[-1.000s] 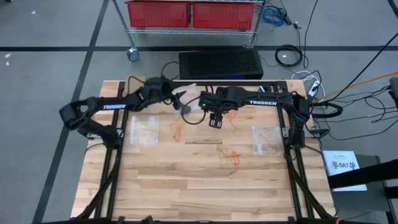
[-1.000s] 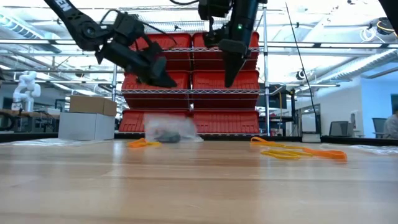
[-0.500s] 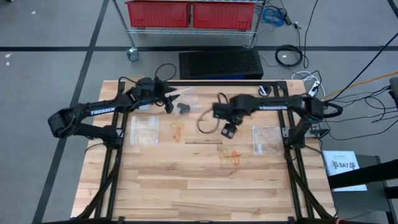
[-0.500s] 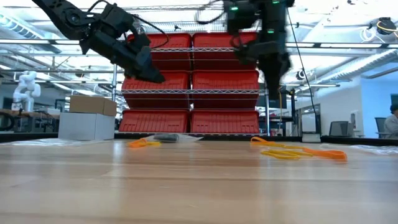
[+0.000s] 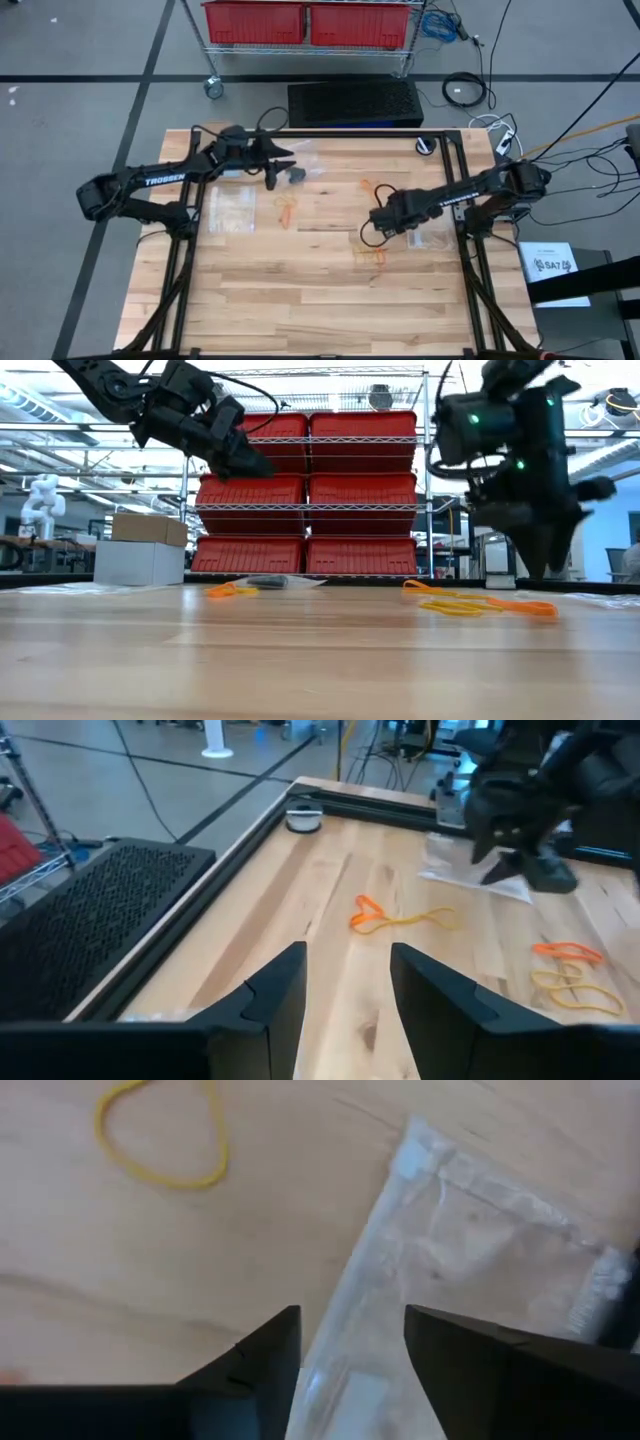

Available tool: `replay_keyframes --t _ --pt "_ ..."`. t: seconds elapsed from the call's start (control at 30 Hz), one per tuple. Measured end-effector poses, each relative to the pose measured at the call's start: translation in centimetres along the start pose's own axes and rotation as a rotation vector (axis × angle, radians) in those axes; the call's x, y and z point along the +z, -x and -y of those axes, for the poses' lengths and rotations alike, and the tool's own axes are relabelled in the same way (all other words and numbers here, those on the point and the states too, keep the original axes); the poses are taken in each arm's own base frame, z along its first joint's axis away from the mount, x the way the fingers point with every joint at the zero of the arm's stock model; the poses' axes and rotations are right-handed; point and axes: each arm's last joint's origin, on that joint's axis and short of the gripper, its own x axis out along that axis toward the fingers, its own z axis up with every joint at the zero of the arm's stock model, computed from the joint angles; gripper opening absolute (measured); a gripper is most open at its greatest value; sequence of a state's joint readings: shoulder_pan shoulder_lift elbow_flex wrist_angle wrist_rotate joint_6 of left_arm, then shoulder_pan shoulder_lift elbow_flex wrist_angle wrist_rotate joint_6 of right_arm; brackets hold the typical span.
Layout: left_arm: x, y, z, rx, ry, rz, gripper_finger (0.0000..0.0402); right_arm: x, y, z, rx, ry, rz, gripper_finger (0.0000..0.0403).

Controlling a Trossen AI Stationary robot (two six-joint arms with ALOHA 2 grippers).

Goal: Sort rubber bands
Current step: Open the bottom right transparent zip bag

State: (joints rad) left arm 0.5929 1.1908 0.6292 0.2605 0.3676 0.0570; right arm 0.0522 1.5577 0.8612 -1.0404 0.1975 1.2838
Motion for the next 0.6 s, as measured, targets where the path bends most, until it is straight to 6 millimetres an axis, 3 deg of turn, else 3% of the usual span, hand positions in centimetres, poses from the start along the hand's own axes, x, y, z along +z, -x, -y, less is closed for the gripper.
replay_keyframes --t 0.17,0.3,0.4,0.53,0.6 --pt "0.0 -0.1 0.3 0.005 -0.004 -0.003 0.0152 -0.5 -2.1 0.2 0.042 -0.081 0.03 0.0169" --pt "0.0 -0.2 0.5 0.009 -0.005 -0.009 0.0152 -0.7 -2.7 0.6 0.019 -0.117 0.043 0.0155" --pt "0.0 -0.2 0.6 0.005 -0.007 -0.008 0.0152 -0.7 -2.8 0.7 0.01 -0.109 0.046 0.0111" --pt "0.2 -0.2 0.5 0.022 -0.013 0.01 0.0152 -0.6 -2.5 0.6 0.004 -0.058 0.048 0.0021" --pt "0.2 -0.2 0.5 0.028 -0.014 0.012 0.0152 -0.5 -2.1 0.5 0.0 -0.036 0.046 0.0009"
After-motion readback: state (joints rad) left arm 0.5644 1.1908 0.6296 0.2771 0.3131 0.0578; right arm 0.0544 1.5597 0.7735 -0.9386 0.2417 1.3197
